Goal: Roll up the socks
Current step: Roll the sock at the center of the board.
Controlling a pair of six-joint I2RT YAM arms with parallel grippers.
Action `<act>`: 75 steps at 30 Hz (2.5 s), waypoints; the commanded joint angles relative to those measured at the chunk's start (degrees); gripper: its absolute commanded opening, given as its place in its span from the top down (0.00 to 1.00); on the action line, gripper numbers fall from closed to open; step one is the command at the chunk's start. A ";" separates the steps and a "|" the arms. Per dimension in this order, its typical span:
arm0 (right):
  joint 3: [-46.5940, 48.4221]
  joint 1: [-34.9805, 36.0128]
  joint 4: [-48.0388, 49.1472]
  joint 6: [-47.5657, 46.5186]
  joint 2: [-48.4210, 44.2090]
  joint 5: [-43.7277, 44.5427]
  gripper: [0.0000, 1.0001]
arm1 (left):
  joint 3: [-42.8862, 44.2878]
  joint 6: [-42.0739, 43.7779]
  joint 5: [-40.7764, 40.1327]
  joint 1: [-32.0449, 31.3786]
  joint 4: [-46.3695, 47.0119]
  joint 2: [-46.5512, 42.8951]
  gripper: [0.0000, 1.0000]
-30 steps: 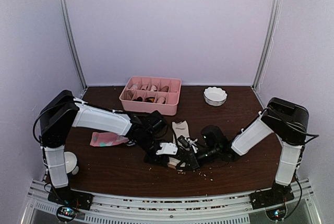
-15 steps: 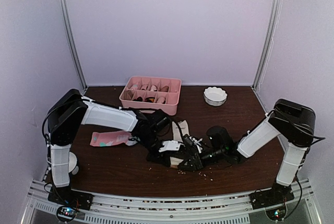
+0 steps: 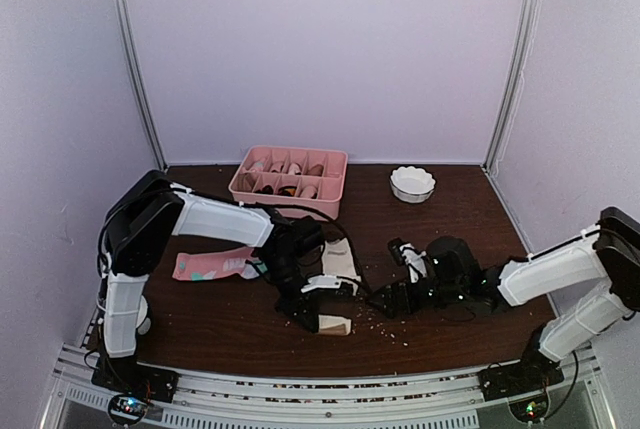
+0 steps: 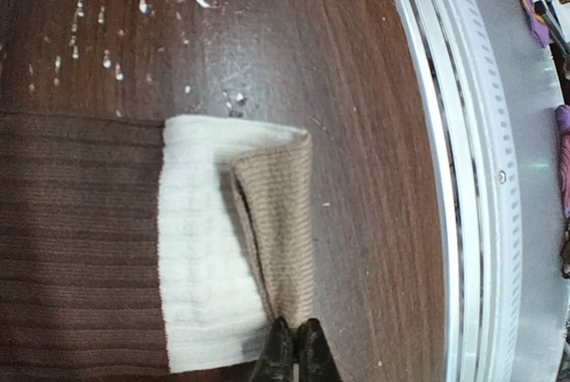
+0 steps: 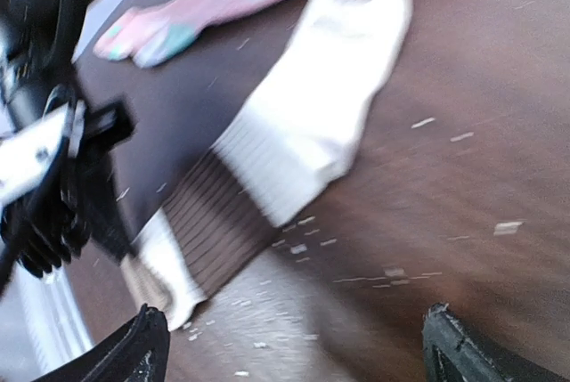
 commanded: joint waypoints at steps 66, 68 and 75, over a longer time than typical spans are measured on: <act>7.86 16.16 9.54 -25.66 22.15 4.09 1.00 | 9.82 -3.57 -2.05 4.49 -11.41 2.43 0.60; 7.93 14.79 10.05 -23.76 22.51 0.57 1.00 | 6.06 -3.52 -3.20 5.03 -6.82 -1.70 0.58; 8.75 10.90 10.68 -17.61 24.04 -7.30 1.00 | -5.92 0.10 -5.28 4.45 6.65 -12.19 0.40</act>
